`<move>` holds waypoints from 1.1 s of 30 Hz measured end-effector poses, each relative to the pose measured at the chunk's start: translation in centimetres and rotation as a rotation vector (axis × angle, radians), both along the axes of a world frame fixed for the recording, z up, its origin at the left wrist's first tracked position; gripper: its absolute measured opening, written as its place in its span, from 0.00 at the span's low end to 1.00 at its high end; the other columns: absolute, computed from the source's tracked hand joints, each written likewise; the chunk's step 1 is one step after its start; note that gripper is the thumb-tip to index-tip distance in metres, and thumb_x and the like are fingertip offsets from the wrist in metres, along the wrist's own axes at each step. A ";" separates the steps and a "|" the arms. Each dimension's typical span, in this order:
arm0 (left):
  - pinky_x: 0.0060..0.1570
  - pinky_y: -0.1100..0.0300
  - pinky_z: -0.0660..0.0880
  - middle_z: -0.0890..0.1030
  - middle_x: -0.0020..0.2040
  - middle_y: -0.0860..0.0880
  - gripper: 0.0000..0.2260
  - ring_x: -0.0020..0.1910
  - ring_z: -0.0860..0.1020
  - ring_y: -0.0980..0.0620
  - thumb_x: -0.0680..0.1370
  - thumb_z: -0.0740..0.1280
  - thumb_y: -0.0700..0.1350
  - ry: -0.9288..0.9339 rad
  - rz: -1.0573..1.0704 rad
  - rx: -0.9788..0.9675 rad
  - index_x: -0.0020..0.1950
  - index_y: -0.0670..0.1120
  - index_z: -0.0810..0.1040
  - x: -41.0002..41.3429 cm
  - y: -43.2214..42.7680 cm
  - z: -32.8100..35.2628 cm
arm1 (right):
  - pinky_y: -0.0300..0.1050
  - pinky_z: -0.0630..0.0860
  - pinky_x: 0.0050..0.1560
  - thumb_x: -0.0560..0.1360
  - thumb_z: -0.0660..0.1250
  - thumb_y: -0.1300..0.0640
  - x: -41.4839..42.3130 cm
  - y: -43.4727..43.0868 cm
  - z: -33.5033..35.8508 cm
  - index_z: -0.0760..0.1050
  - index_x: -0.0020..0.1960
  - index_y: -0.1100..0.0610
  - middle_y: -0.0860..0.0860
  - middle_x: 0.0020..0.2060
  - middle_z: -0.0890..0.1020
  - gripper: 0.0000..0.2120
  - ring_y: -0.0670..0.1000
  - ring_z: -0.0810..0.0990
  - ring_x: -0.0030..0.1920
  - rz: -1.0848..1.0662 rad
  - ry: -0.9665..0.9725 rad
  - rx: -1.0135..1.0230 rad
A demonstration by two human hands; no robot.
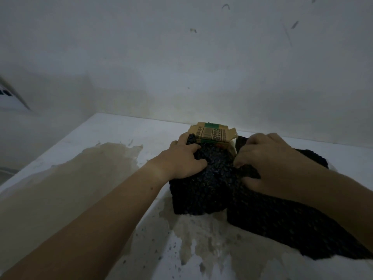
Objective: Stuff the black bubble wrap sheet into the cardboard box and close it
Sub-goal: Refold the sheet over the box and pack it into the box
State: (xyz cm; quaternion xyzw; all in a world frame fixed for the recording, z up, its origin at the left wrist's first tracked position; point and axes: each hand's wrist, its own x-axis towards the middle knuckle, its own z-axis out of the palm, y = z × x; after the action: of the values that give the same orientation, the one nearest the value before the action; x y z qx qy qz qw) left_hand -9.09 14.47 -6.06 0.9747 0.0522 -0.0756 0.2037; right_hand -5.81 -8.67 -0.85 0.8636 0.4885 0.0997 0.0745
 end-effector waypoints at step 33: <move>0.69 0.46 0.62 0.43 0.80 0.54 0.30 0.76 0.52 0.44 0.78 0.56 0.64 -0.001 -0.012 0.110 0.78 0.54 0.59 -0.2 -0.5 0.3 | 0.55 0.44 0.73 0.60 0.75 0.38 3.1 2.4 -1.4 0.58 0.75 0.44 0.47 0.74 0.62 0.48 0.55 0.47 0.76 -0.120 0.205 -0.178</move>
State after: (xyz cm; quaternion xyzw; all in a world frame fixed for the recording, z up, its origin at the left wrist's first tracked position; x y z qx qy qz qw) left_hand -9.26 13.99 -5.74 0.9848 0.0502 -0.0734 0.1494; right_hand -2.74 -6.22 -2.20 0.8869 0.4481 -0.0372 0.1062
